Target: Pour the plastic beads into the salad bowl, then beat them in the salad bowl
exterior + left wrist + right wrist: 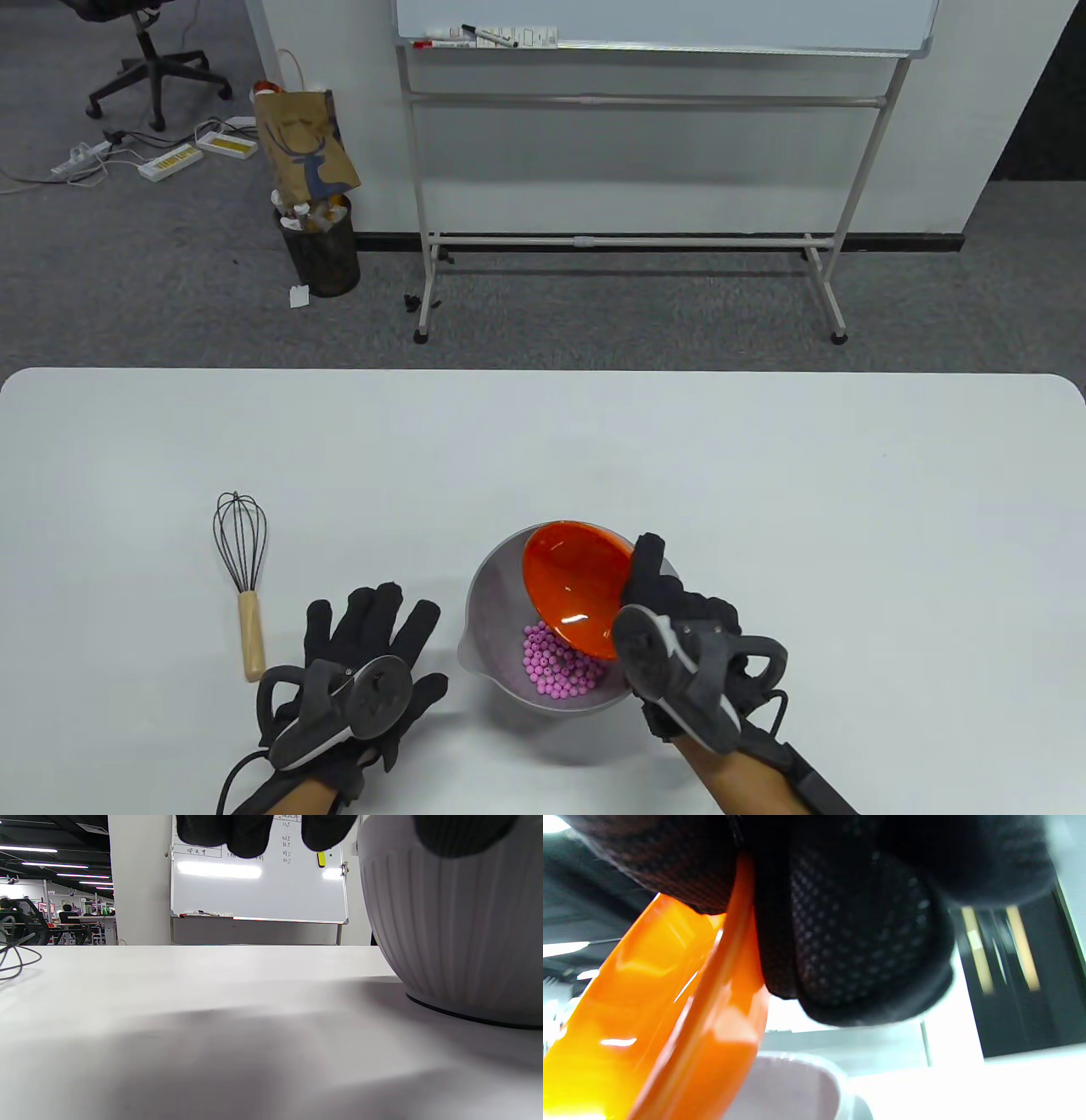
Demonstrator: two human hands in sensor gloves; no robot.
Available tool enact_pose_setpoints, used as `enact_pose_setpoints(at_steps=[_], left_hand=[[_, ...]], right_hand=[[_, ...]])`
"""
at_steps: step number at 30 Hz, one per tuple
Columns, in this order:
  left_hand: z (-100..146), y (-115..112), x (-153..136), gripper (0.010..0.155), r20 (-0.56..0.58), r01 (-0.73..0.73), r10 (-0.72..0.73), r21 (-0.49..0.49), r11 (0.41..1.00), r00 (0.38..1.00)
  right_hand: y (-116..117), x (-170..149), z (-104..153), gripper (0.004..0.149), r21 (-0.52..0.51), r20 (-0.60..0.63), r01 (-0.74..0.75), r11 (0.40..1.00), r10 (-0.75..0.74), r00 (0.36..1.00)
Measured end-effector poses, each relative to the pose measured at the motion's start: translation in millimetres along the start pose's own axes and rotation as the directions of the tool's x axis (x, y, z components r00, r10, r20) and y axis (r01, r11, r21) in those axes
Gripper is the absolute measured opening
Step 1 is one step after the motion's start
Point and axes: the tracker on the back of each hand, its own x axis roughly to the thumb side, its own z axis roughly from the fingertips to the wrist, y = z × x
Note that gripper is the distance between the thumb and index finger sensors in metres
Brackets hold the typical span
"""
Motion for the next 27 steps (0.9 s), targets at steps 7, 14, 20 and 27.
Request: enact_pose_setpoints(at_steps=[7,14,20,27], left_hand=[[-0.1,-0.2,0.5,0.075,0.001,-0.004,0.004,-0.004,1.0,1.0],[-0.2,-0.4,0.7,0.075,0.001,-0.003,0.003,-0.008,1.0,1.0],[-0.1,-0.3,0.6,0.075,-0.002,0.002,-0.003,-0.013,1.0,1.0],[-0.9,-1.5,1.6,0.075,-0.001,0.005,-0.005,-0.025,1.0,1.0]], right_hand=[[-11.5,-69.4,-17.6,0.056,0.096,-0.327,0.436,0.895,-0.386,0.863],[-2.1,-155.2,-15.0,0.058,-0.024,-0.569,0.629,0.777,-0.528,0.631],[29.3,-211.4,-0.9,0.059,-0.082,-0.709,0.63,0.773,-0.489,0.508],[68.9,-247.6,10.3,0.06,0.008,-0.822,0.676,0.737,-0.38,0.423]])
